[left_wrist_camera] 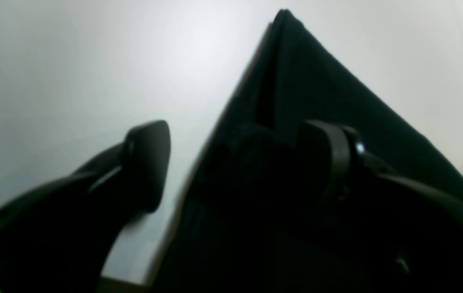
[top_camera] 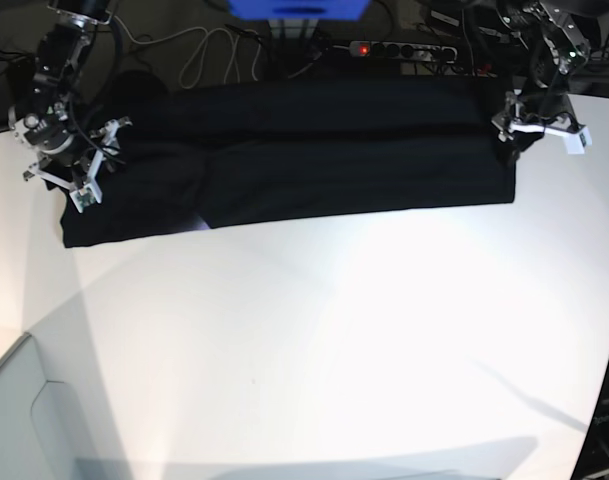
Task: Fold the T-shirt properly
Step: 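Hold the folded strip with both grippers and straighten it, then push the strip's end inward with the left gripper, tucking it under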
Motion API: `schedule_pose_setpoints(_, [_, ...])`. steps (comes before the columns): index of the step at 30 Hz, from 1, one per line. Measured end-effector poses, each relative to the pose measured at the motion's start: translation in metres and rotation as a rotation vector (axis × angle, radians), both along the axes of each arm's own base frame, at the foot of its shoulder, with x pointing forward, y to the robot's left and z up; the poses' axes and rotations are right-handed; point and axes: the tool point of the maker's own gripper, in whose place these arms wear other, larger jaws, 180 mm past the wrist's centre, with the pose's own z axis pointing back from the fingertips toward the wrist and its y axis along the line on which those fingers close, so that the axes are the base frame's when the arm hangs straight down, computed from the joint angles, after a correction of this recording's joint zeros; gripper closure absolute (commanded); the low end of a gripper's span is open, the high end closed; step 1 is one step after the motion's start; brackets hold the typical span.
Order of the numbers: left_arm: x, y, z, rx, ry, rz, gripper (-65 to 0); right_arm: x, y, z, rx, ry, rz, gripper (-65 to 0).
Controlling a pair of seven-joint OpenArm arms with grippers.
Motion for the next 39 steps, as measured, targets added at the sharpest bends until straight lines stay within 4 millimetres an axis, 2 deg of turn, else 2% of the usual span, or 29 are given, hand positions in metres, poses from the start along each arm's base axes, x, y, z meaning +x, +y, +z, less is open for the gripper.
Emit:
schedule_pose_setpoints(8, [-0.003, -0.002, -0.004, -0.004, 0.015, -0.004, -46.5, 0.0, 0.0, 0.0, 0.0, 0.0, 0.0, -35.4])
schedule_pose_setpoints(13, [0.005, -0.02, -0.011, -0.032, 0.005, -0.055, -46.4, 0.0, 0.001, 0.0, 0.0, 0.001, 0.004, -35.4])
schedule_pose_setpoints(17, [0.004, -0.02, -0.015, -0.055, -0.003, -0.045, -46.3, 0.002, 0.01, -0.002, 0.008, 0.007, 0.031, -35.4])
schedule_pose_setpoints(20, [0.004, -0.019, -0.016, -0.058, -0.007, -0.039, -46.0, 0.001, 0.01, -0.003, 0.006, 0.008, 0.029, -35.4])
schedule_pose_setpoints(21, [0.003, -0.019, -0.017, -0.056, -0.002, -0.038, -44.3, 0.001, 0.01, -0.003, 0.006, 0.008, 0.03, -35.4])
schedule_pose_setpoints(23, [-0.001, -0.018, -0.018, -0.055, 0.005, -0.036, -36.1, 0.001, 0.01, -0.003, 0.006, 0.008, 0.029, -35.4])
schedule_pose_setpoints(26, [-0.004, -0.023, -0.023, -0.062, 0.032, -0.054, -16.6, 0.001, 0.01, -0.003, 0.006, 0.008, 0.029, -35.4])
schedule_pose_setpoints(28, [-0.004, -0.025, -0.025, -0.068, 0.043, -0.058, -8.1, 0.001, 0.01, -0.003, 0.006, 0.008, 0.03, -35.4])
schedule_pose_setpoints(32, [-0.004, -0.027, -0.027, -0.076, 0.04, -0.055, 0.0, 0.006, 0.009, 0.0, 0.005, -0.003, 0.03, -35.4])
schedule_pose_setpoints(36, [-0.003, -0.025, -0.025, -0.064, 0.046, -0.065, 0.0, 0.006, 0.009, 0.0, 0.004, -0.002, 0.03, -35.4])
schedule_pose_setpoints(39, [0.009, -0.018, -0.021, -0.043, 0.054, -0.086, 0.0, 0.009, 0.01, 0.001, 0.006, -0.01, 0.029, -35.4])
